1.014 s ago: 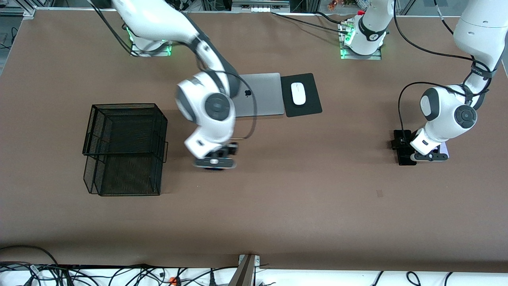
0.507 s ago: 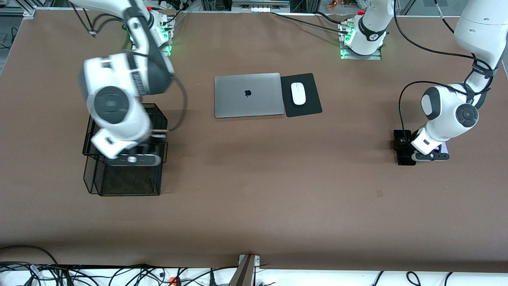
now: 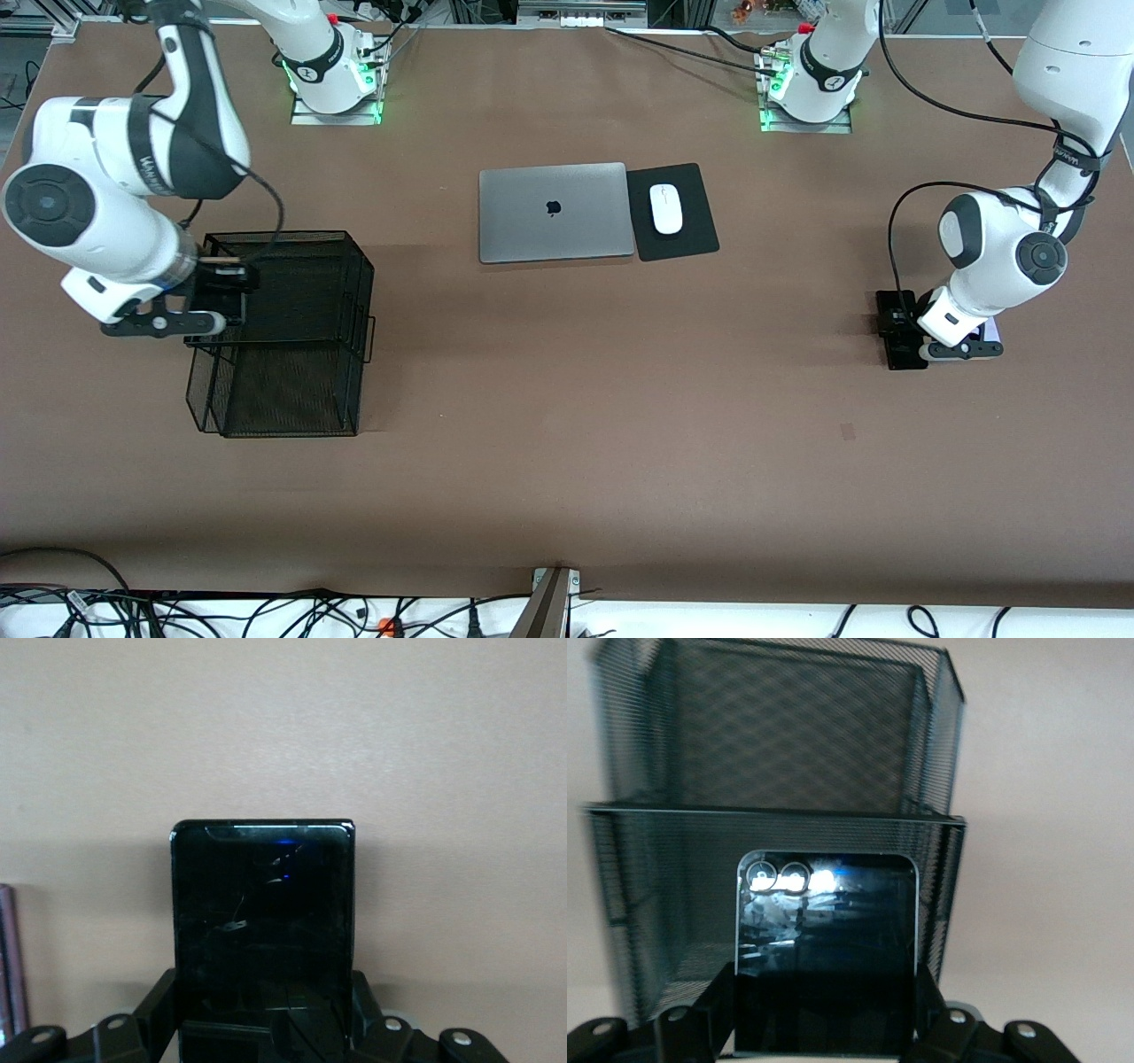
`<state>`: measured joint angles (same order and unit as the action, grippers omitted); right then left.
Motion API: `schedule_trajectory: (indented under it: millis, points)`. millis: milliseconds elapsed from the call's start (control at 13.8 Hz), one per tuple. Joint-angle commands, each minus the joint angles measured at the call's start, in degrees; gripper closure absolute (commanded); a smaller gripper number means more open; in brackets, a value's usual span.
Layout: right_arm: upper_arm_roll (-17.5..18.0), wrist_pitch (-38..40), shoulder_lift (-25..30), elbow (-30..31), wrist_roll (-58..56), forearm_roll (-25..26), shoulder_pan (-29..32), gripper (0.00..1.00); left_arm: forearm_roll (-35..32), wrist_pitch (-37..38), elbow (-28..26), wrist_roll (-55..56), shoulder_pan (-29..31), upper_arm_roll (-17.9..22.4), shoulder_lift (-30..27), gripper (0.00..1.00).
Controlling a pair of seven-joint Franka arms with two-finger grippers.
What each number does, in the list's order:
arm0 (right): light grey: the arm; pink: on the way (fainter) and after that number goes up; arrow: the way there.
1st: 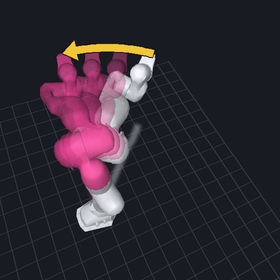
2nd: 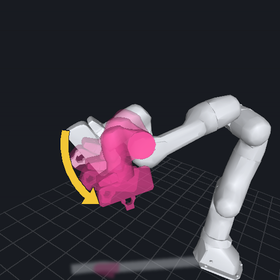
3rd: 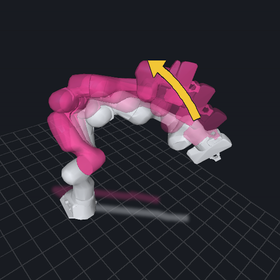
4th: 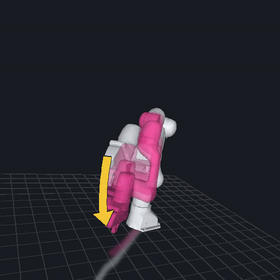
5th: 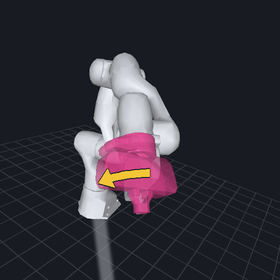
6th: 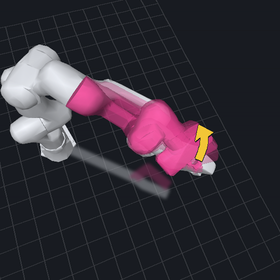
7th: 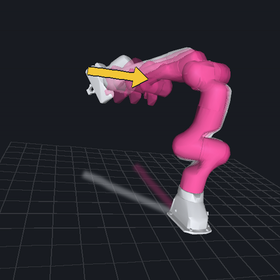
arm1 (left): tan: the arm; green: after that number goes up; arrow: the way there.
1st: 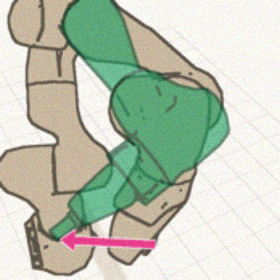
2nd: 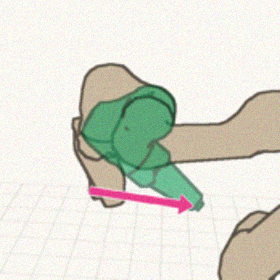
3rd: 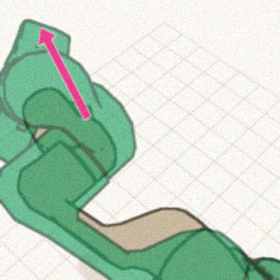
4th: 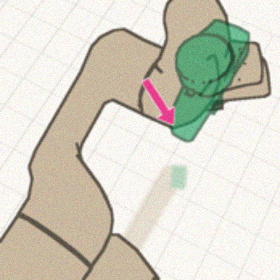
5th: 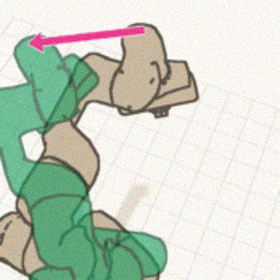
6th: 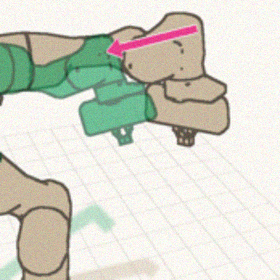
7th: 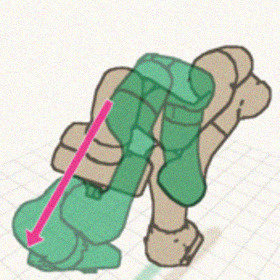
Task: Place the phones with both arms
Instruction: 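Carry the small phone into the basket while the left gripper grasps the tall phone, then open the right gripper in the basket while the left gripper carries the tall phone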
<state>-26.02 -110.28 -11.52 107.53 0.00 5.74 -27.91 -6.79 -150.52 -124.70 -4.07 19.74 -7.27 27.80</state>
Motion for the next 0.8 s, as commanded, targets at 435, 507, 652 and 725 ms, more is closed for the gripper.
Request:
schedule_trajectory:
  millis: [435,507,652,725]
  points:
    - [-3.5,-14.8,5.0,17.4,-1.3,-4.4,-0.7,1.0,1.3,14.5,9.6,16.7,-2.9,-7.8,0.9,0.89]
    - [-3.5,-14.9,4.9,17.4,-1.3,-4.4,-0.6,1.0,1.1,16.2,11.2,19.9,-5.4,-7.7,1.1,0.89]
    - [-3.6,-14.9,4.4,17.4,-1.1,-5.1,-0.6,0.91,1.0,18.2,14.1,26.7,-10.0,-7.7,1.5,0.89]
    - [-3.6,-14.9,4.1,17.3,-1.1,-5.3,-0.5,0.83,0.8,18.3,15.3,29.5,-11.9,-7.7,2.3,0.89]
